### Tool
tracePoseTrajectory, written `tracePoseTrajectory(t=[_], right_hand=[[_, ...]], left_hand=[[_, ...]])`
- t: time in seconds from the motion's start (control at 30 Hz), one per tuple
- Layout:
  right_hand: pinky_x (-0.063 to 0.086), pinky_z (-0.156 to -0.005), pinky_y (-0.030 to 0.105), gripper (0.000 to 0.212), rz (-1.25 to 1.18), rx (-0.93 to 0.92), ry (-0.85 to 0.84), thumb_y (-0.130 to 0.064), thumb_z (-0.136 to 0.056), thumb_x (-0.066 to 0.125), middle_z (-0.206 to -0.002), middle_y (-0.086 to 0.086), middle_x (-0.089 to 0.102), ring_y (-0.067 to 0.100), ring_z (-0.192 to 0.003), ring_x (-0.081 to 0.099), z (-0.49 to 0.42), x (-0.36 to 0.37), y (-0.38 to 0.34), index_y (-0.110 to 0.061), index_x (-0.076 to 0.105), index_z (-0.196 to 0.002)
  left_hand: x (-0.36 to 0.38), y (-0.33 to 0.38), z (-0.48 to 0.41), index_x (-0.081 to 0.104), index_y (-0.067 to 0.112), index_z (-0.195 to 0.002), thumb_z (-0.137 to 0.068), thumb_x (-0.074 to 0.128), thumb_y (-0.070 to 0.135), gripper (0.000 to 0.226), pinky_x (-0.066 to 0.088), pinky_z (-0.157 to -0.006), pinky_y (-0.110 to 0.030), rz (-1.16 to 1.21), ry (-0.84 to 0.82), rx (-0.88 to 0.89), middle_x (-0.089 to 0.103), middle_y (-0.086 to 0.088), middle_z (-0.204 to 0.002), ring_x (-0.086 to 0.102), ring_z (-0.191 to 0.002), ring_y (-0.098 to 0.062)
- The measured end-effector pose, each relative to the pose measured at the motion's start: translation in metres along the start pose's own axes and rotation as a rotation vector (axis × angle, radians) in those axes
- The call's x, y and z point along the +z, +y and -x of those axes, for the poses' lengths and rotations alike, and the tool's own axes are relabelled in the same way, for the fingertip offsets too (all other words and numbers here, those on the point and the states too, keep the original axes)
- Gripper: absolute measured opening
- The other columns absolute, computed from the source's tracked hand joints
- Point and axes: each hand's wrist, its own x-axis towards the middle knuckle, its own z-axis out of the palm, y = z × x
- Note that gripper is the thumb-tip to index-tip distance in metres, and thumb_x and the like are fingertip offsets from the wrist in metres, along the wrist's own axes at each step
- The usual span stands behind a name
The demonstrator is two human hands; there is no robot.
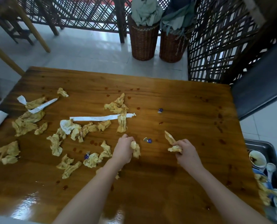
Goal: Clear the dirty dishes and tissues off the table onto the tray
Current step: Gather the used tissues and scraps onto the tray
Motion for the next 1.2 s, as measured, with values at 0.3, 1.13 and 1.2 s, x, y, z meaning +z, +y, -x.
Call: tracePoseTrajectory(t=[0.3, 1.13, 1.2], right_hand=[[0.053, -0.067, 0.024, 0.032, -0.051, 0.057, 0.116, 0.003, -0.08, 0.066, -0.095, -0.01, 0.049, 0.009, -0.086, 0.054, 0.039, -0.041, 0.042, -0.02, 0.068, -0.102], [0.045, -0.071, 0.032, 0.031, -0.173, 0.5, 0.298, 0.008, -0.074, 0.06, -0.093, -0.003, 0.048, 0.021, -0.088, 0.053, 0.158, -0.164, 0.296, -0.013, 0.067, -0.096], [0.047, -0.077, 0.034, 0.034, -0.19, 0.53, 0.298, 0.007, -0.072, 0.063, -0.093, -0.004, 0.048, 0.021, -0.09, 0.054, 0.159, -0.172, 0.315, -0.013, 0.067, -0.098]], left_hand=[[0.009, 0.072, 0.001, 0.066, 0.022, -0.099, -0.08, 0.064, -0.006, 0.033, 0.05, -0.09, -0.03, 0.052, -0.021, 0.168, 0.055, -0.001, -0.109, 0.055, -0.107, -0.021], [0.173, 0.358, 0.021, 0.067, 0.02, -0.088, -0.087, 0.057, 0.0, 0.023, 0.043, -0.079, -0.018, -0.012, -0.197, 0.496, 0.052, 0.004, -0.101, 0.054, -0.084, -0.008], [0.189, 0.376, 0.02, 0.067, 0.021, -0.089, -0.087, 0.058, 0.001, 0.022, 0.042, -0.076, -0.016, -0.003, -0.224, 0.499, 0.052, 0.005, -0.098, 0.054, -0.082, -0.008]])
